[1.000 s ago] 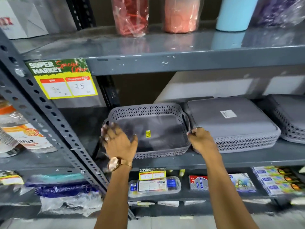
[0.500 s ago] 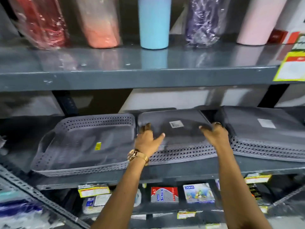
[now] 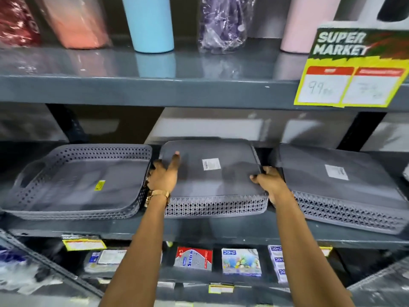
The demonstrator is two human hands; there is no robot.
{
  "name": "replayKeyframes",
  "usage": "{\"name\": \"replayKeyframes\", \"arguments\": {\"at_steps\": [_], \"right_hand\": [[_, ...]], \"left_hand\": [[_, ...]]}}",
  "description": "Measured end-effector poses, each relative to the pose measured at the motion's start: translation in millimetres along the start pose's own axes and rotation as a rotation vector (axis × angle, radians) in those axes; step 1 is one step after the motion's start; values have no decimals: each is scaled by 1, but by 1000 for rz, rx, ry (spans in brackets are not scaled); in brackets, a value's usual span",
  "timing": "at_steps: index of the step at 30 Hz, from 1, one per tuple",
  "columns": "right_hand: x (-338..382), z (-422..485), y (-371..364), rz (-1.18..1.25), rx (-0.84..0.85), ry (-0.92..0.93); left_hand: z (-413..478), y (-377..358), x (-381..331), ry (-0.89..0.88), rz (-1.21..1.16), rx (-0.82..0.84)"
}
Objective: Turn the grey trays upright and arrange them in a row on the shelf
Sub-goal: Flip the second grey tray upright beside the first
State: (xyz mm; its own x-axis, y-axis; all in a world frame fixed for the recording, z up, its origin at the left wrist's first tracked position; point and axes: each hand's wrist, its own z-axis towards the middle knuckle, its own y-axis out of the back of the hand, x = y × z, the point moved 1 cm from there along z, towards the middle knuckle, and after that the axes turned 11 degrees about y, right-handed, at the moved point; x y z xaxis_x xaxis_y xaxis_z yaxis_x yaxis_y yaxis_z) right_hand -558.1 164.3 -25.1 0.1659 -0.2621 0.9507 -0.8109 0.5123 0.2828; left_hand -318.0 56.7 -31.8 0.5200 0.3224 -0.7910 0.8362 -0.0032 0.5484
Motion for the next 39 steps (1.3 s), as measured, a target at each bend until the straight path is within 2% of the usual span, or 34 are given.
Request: {"name": "replayKeyframes", "arguments": {"at_steps": [3,7,10,13,16,19,23,25,30,35,37,39], "right_hand": [[15,-2,5,242,-182,99],[28,6,25,355,-308,39],[26,12,36,452,-259,48],[20,4,40,449,-179,-5],[10,1,40,394,-117,-68],[-1,1,38,194,-63,-129],[-7,-2,35,-109,-25,14],[-5,-8,33,-239,-4,14],[-8,-24,16,-454,32,-10],[-5,-28,19,-470,-11,110],[0,-28,32,-478,-32,196],[3,-25,50,-448,-73,273]], "left_hand": [[-24,6,-19,-129,-255,-80],[-32,15,-28,-249,-652,-175],[-17,22,-22,-194,-824,-114],[-20,27,-10,-119,-835,-49],[-28,35,-1,-70,-693,32],[-29,41,4,-7,-500,21],[-26,46,15,-84,-189,104],[-22,45,21,-114,-44,105],[-29,29,36,-181,168,16],[-39,14,40,-400,504,-198],[-49,5,25,-475,508,-260],[-65,-14,0,-560,411,-237]]}}
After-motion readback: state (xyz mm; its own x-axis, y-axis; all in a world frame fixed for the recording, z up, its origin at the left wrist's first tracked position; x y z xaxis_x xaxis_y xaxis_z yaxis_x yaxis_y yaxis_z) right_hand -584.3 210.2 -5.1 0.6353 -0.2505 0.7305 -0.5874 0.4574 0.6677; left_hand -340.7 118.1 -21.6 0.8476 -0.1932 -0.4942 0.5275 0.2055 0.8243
